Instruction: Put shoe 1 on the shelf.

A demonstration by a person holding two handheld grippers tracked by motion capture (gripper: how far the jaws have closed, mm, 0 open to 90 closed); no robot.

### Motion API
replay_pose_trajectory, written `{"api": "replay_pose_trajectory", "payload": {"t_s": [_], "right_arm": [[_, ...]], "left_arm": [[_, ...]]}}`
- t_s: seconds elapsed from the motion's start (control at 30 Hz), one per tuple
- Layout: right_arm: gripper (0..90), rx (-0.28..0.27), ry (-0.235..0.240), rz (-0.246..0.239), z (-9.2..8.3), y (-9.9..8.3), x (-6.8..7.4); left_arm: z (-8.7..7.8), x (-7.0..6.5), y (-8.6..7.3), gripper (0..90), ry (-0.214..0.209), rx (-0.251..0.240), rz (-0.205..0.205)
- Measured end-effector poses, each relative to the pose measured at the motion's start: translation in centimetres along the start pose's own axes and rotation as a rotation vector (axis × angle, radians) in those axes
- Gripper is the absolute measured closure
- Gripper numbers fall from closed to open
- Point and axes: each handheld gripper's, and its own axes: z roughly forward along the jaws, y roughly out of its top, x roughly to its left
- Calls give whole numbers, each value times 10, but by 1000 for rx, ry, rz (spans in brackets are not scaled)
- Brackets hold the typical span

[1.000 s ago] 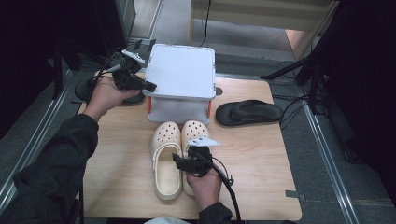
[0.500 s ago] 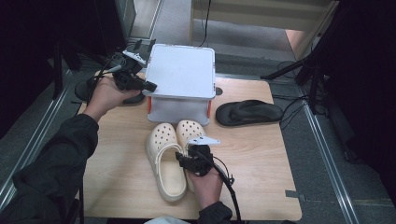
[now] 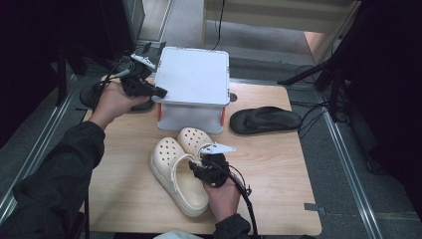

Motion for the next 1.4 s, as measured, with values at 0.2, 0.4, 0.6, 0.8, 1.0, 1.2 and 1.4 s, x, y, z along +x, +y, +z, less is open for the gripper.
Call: {"api": "replay_pose_trajectory", "payload": {"t_s": [0.2, 0.4, 0.6, 0.8, 1.0, 1.2, 1.4], "right_arm": [[667, -21, 9, -32, -6, 11, 0], [667, -28, -5, -33, -3, 29, -11], [666, -40, -30, -28, 4, 49, -24], [666, -55, -45, -7, 17, 67, -39], [666, -71, -75, 2, 29, 81, -48], [665, -79, -94, 24, 42, 88, -55], [664, -87, -120, 48, 55, 91, -59]], "left_arm": [[0, 0, 0, 900, -1, 6, 2], [0, 0, 0, 900, 0, 2, -4], [0, 1, 1, 900, -6, 7, 0], [0, 0, 1, 900, -6, 3, -4], [0, 1, 1, 900, -6, 4, -7], [0, 1, 0, 900, -12, 1, -11], [0, 1, 0, 900, -11, 2, -9]]}}
